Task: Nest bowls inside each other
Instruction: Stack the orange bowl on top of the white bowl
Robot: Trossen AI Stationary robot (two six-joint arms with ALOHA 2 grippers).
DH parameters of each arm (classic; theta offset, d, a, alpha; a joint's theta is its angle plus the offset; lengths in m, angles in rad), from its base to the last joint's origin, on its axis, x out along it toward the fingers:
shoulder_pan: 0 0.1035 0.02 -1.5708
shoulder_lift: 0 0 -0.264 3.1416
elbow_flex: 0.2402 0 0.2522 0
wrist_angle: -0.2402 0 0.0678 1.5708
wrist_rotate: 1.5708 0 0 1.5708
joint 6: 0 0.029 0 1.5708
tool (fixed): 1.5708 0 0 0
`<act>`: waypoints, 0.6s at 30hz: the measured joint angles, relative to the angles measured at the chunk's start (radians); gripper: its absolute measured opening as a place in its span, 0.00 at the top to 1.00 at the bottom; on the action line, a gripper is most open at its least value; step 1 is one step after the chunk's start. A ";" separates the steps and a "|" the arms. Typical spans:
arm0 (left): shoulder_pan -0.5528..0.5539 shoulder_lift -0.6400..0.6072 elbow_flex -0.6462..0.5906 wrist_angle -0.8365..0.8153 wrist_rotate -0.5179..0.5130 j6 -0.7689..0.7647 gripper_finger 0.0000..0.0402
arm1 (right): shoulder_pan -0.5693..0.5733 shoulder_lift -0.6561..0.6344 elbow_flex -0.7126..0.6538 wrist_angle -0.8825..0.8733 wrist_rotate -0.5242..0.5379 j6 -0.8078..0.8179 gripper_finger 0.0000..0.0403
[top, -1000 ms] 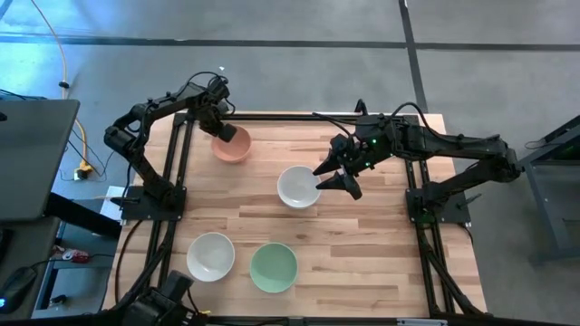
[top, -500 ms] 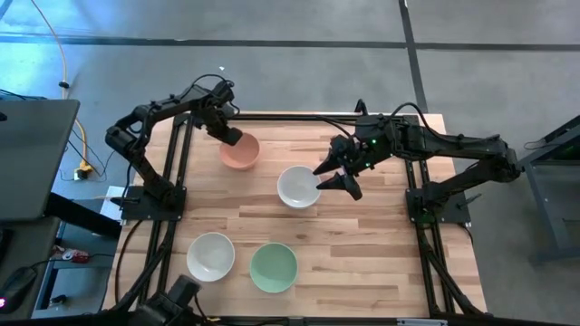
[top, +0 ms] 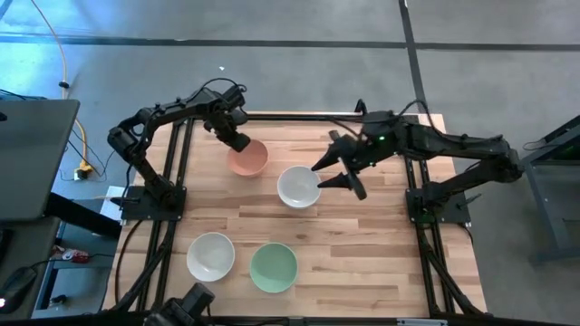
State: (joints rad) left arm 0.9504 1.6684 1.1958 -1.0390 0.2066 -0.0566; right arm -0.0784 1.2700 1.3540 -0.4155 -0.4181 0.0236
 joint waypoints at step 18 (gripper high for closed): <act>-0.192 -0.001 0.299 -0.064 0.053 -0.088 1.00 | 0.000 -0.296 0.000 -0.169 0.211 -0.033 0.44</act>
State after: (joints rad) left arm 0.7580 1.6676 1.4946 -1.1030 0.2600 -0.1449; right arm -0.0780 0.9740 1.3540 -0.5845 -0.2072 -0.0095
